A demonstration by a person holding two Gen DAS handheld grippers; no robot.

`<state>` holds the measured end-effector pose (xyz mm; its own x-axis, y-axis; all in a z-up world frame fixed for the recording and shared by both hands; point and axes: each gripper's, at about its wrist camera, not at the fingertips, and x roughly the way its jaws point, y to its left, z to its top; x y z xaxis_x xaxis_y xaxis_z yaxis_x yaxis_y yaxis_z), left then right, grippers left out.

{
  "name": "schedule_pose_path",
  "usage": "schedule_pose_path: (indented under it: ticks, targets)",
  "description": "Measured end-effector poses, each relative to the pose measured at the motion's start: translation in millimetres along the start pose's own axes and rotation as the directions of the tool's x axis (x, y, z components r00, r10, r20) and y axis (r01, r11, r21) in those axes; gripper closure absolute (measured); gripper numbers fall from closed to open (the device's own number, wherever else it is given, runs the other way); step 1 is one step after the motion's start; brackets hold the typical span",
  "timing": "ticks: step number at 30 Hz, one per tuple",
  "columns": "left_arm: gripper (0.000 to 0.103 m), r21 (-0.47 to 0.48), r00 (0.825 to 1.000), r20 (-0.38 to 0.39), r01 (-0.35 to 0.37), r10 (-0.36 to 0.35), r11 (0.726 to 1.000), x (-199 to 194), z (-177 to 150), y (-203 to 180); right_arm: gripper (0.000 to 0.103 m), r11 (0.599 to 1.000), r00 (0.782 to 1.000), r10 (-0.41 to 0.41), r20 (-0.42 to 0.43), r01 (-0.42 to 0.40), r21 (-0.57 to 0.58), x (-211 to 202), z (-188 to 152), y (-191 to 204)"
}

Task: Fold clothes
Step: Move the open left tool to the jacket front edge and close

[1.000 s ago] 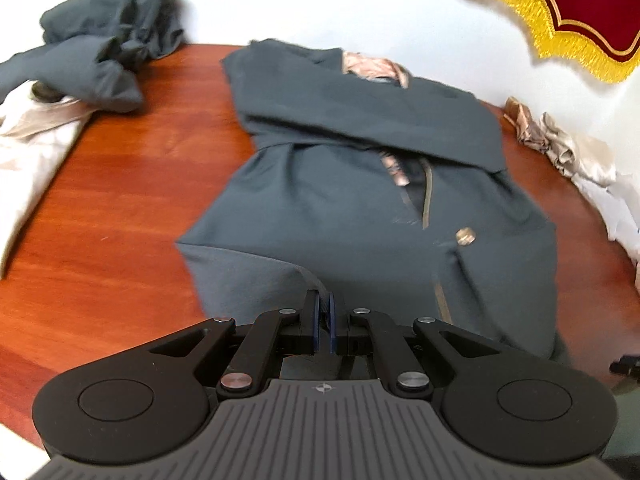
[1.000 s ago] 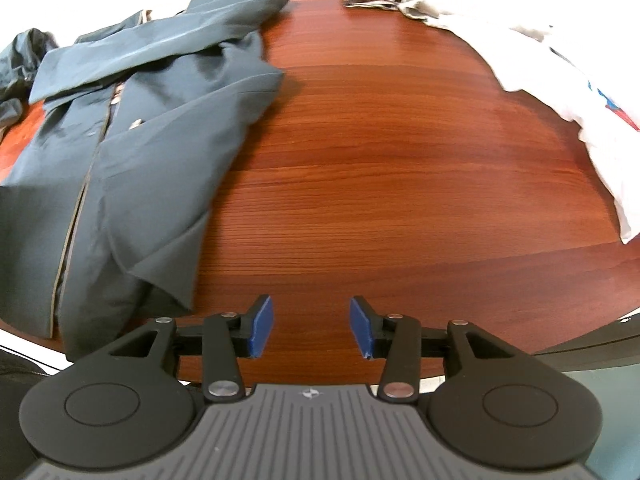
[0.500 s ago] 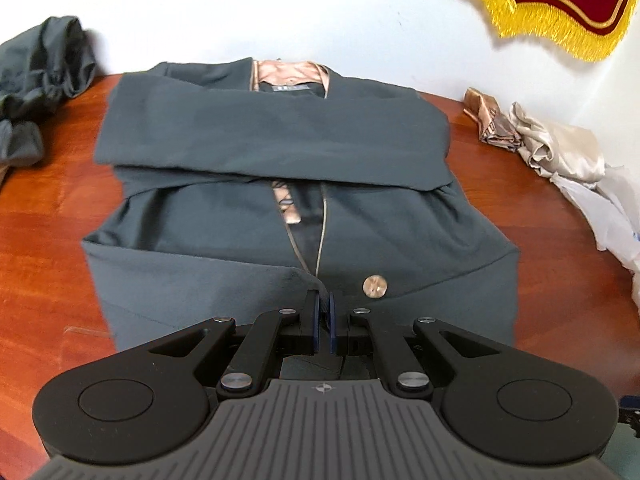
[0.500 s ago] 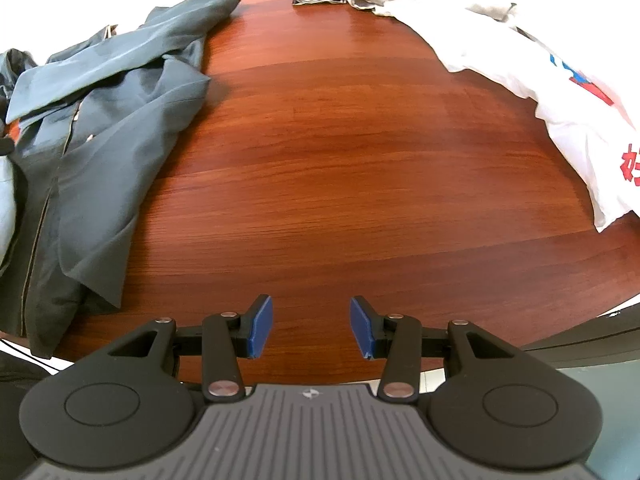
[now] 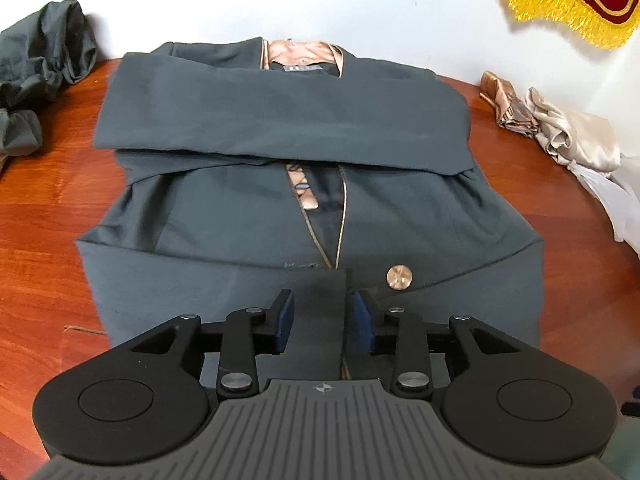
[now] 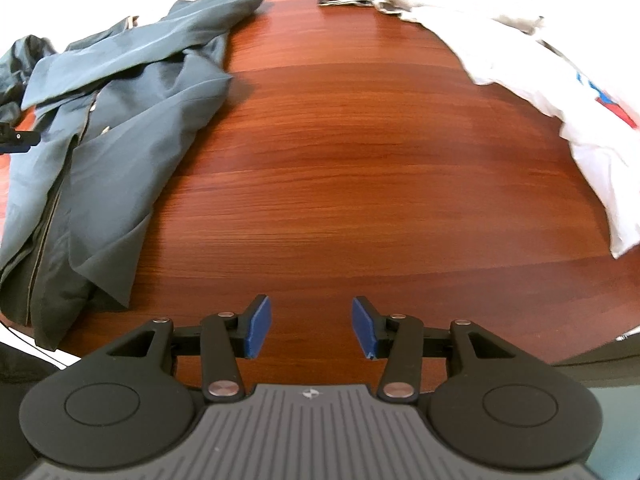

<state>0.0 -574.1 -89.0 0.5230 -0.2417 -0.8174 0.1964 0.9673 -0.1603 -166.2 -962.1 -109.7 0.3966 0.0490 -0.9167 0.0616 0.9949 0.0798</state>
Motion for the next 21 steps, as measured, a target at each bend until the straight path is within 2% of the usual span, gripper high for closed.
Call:
schedule_pose_path:
  ticks: [5,11,14,21]
  targets:
    - [0.062,0.059,1.000,-0.023,0.017,-0.016,0.998,-12,-8,6,0.051,0.999,1.000,0.030,0.000,-0.030,-0.030,8,3,26]
    - [0.058,0.117,0.994,-0.073,0.086,-0.078,0.989,-11,-7,7,0.051,0.997,0.998,0.059,0.005,-0.059,-0.052,17,1,57]
    - [0.056,0.154,0.987,-0.106,0.136,-0.120,0.979,-2,-5,-1,0.051,0.995,0.997,0.078,0.006,-0.077,-0.059,24,-3,76]
    - [0.055,0.273,0.973,-0.160,0.208,-0.169,0.939,28,5,-30,0.051,0.994,0.995,0.098,0.009,-0.097,-0.053,35,-13,111]
